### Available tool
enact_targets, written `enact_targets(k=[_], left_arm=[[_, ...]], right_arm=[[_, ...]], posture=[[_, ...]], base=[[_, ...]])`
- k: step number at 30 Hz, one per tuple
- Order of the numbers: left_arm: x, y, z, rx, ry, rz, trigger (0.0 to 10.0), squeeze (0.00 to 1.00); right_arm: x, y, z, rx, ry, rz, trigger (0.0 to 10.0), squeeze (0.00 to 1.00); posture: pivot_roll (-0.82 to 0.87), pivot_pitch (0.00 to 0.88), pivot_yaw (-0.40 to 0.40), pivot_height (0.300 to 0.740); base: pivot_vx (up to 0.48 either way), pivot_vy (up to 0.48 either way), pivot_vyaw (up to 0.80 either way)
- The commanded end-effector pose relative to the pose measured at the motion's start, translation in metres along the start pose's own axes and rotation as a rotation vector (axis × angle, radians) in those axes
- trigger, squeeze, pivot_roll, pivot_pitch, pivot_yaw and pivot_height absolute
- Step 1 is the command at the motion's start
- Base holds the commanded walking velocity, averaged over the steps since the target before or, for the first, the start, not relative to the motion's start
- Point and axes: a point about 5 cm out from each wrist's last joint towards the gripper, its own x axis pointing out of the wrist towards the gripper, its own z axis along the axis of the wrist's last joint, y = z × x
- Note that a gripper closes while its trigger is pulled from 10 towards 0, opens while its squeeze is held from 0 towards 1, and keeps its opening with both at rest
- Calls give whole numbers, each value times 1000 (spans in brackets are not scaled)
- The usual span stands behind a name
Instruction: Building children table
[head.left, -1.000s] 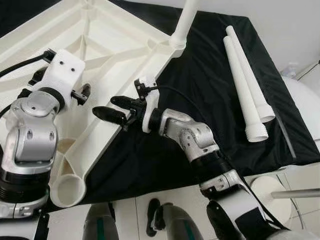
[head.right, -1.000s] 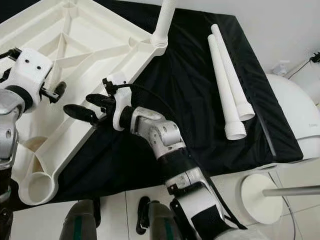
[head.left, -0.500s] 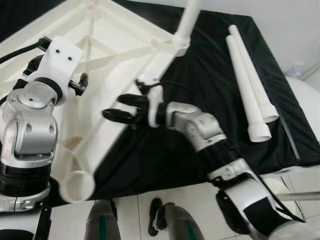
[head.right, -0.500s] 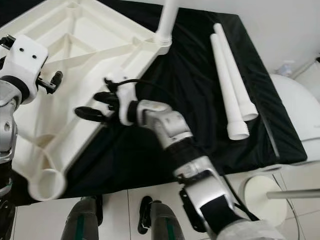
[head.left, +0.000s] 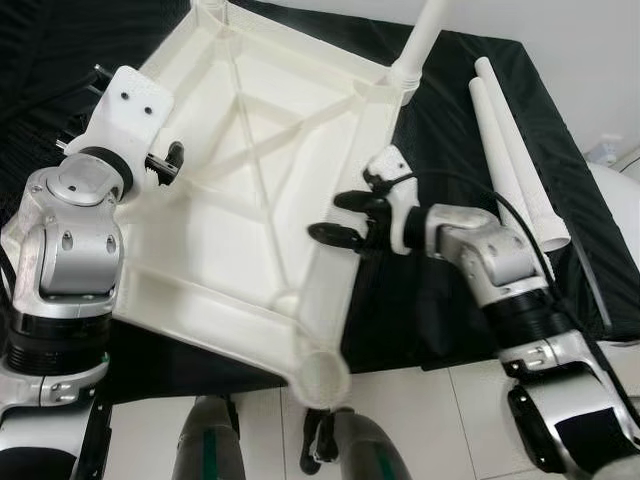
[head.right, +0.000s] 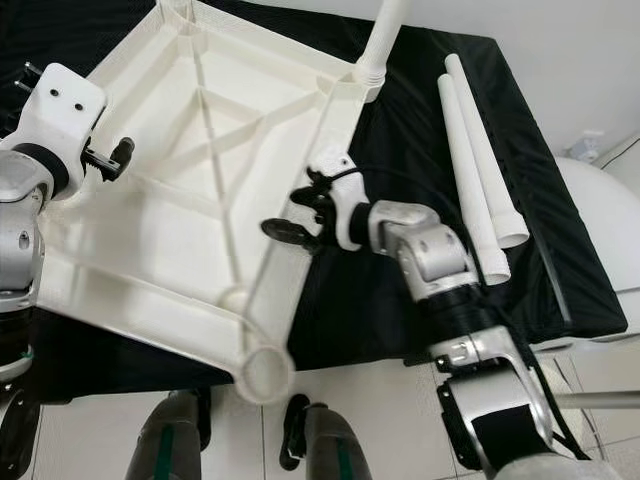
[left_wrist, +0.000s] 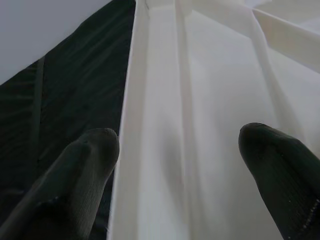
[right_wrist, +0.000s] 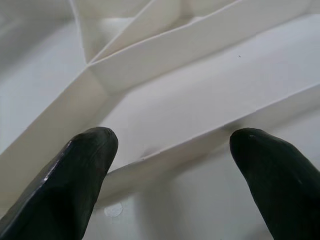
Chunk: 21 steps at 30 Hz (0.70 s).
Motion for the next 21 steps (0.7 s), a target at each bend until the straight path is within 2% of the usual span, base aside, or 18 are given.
enact_targets(k=[1, 3, 5, 7, 8, 10, 11, 15, 18, 20, 21], left_arm=[[2, 3, 2, 14, -14, 114, 10000, 0], [3, 2, 4, 14, -28, 107, 10000, 0], [4, 1, 5, 13, -37, 104, 10000, 0], [5, -3, 8, -5, -56, 77, 10000, 0], [5, -3, 8, -5, -56, 77, 10000, 0], [6, -8, 10, -42, -77, 43, 10000, 0], [7, -10, 10, -59, -85, 29, 10000, 0], [8, -15, 10, -89, -98, 0, 10000, 0], [12, -28, 6, -146, -120, -63, 10000, 0], [14, -38, 2, -157, -125, -108, 10000, 0], [14, -38, 2, -157, -125, -108, 10000, 0]], right_arm=[[-17, -17, -24, 29, 89, -147, 10000, 0], [-22, -26, -17, 27, 44, -230, 10000, 0], [-24, -28, -13, 13, 12, -259, 10000, 0], [-22, -24, 3, -10, -182, -282, 10000, 0], [-22, -24, 3, -10, -182, -282, 10000, 0], [-20, -15, 15, -28, -357, -305, 10000, 0], [-19, -11, 18, -34, -410, -310, 10000, 0], [-17, -5, 21, -12, -477, -331, 10000, 0], [-16, -9, 18, 70, -523, -446, 10000, 0], [-19, -16, 16, 87, -525, -535, 10000, 0], [-19, -16, 16, 87, -525, -535, 10000, 0]], posture=[[81, 208, -110, 740], [78, 205, -103, 740], [78, 205, -103, 740], [73, 203, -95, 740], [73, 203, -95, 740], [71, 199, -89, 740], [71, 199, -89, 740], [68, 194, -81, 740], [66, 195, -81, 740], [61, 195, -77, 740], [61, 195, -77, 740]], base=[[0, 0, 0], [0, 0, 0], [0, 0, 0], [0, 0, 0], [0, 0, 0], [0, 0, 0], [0, 0, 0], [0, 0, 0], [0, 0, 0], [0, 0, 0], [0, 0, 0]])
